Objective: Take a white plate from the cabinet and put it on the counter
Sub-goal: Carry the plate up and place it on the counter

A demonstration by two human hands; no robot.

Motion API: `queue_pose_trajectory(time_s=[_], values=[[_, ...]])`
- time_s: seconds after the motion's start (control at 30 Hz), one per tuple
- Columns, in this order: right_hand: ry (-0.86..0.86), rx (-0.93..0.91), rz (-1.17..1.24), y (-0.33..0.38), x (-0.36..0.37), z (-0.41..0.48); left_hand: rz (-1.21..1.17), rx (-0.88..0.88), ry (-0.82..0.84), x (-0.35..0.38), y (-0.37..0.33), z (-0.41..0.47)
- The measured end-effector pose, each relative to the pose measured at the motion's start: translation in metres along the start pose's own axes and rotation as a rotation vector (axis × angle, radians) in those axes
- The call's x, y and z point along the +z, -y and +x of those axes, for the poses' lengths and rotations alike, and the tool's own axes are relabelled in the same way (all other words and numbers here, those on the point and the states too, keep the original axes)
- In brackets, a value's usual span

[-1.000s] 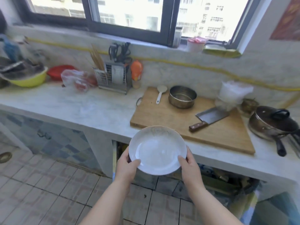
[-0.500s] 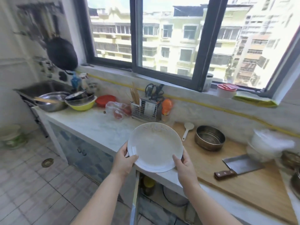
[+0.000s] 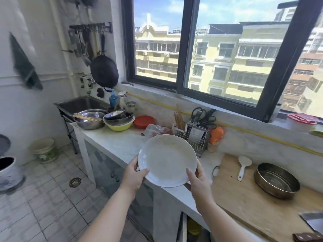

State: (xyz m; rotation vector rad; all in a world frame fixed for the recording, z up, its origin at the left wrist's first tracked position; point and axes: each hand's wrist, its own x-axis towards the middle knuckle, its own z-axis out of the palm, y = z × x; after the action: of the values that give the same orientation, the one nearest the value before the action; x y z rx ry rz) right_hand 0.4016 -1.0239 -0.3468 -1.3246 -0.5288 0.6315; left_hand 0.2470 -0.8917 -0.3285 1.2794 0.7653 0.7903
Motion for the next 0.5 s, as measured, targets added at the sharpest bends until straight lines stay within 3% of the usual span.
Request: queue_pose_trajectory(time_s=[0.3,0.5], values=[[-0.066,-0.001,0.024,-0.027,0.129,0.063,0.049,-0.018,0.099,-0.109,-0.024,0.12],[-0.165,0.013,0.05,-0.046,0.153,0.093,0.067,-0.057,0.169,-0.123,-0.011,0.176]])
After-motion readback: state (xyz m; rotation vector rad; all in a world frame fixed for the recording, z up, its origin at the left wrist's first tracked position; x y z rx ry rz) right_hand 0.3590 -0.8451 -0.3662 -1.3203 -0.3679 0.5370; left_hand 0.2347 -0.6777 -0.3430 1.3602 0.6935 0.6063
